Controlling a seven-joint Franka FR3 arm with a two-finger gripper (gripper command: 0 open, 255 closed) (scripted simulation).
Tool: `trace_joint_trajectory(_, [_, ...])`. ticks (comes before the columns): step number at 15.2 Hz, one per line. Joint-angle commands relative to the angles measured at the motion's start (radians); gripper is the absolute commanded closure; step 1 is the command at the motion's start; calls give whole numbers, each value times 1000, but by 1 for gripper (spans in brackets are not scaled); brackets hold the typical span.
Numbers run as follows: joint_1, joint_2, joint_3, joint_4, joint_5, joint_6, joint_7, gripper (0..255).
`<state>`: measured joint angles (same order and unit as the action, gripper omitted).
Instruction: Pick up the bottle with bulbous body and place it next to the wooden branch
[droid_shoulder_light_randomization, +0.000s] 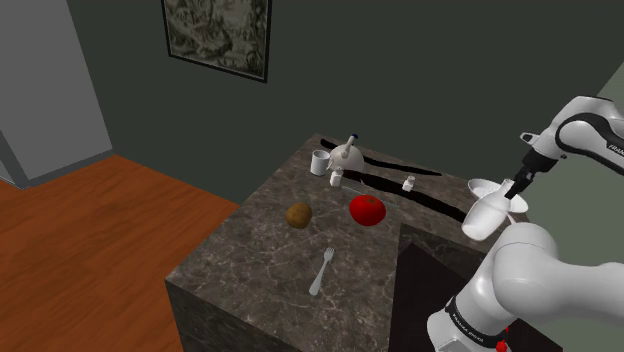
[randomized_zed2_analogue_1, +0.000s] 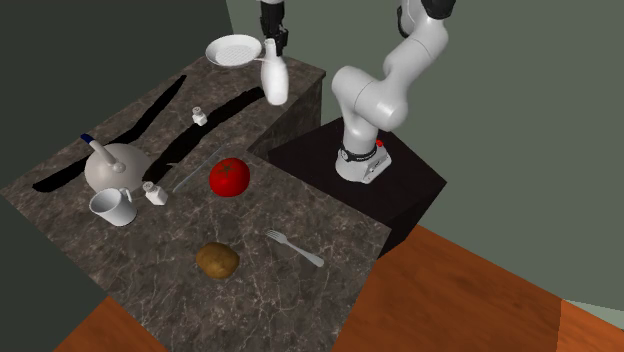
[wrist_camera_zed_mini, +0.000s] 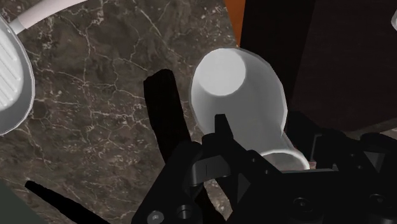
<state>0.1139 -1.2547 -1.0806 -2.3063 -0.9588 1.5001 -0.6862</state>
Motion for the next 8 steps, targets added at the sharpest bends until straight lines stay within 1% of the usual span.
trace_joint_trajectory(1, [-5,-8,-19,-18,-18,16,1,255])
trace_joint_trajectory(4, [-11,-17,-44,-40,-40,36,4,255])
trace_joint_trajectory(8, [-11,-17,-44,-40,-40,36,4,255])
